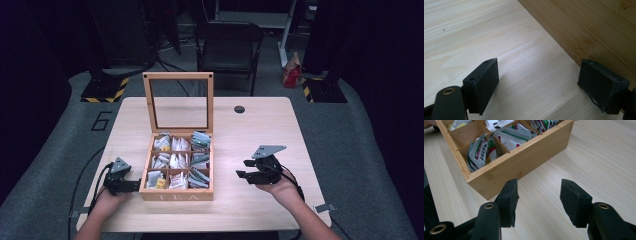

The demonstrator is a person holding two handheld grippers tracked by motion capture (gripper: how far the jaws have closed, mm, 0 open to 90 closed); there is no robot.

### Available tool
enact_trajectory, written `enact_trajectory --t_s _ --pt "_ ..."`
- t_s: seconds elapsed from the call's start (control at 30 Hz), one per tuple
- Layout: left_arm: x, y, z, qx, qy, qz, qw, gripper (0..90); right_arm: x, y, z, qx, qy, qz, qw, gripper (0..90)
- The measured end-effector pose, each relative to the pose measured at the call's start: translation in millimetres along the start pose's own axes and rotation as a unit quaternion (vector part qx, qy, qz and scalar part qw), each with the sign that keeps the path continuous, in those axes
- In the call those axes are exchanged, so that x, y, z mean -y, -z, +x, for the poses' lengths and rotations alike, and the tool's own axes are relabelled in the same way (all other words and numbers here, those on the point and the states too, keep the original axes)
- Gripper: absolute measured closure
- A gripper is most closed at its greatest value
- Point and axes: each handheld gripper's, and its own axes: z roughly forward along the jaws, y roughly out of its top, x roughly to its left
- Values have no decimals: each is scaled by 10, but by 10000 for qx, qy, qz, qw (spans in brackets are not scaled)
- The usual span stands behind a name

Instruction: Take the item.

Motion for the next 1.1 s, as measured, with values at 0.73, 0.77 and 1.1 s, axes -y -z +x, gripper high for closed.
enact_trajectory --t_s 0.73,0.77,1.1 --pt "-1 4 4 -5 -36 25 10000 164 -231 2 139 -246 192 -154 9994 496" --pt "0 0 0 0 -1 0 10000 164 -255 -12 154 -281 203 -160 9993 499" --pt "1 1 -2 8 12 9 10000 164 -358 -98 230 -384 308 -168 9986 526"
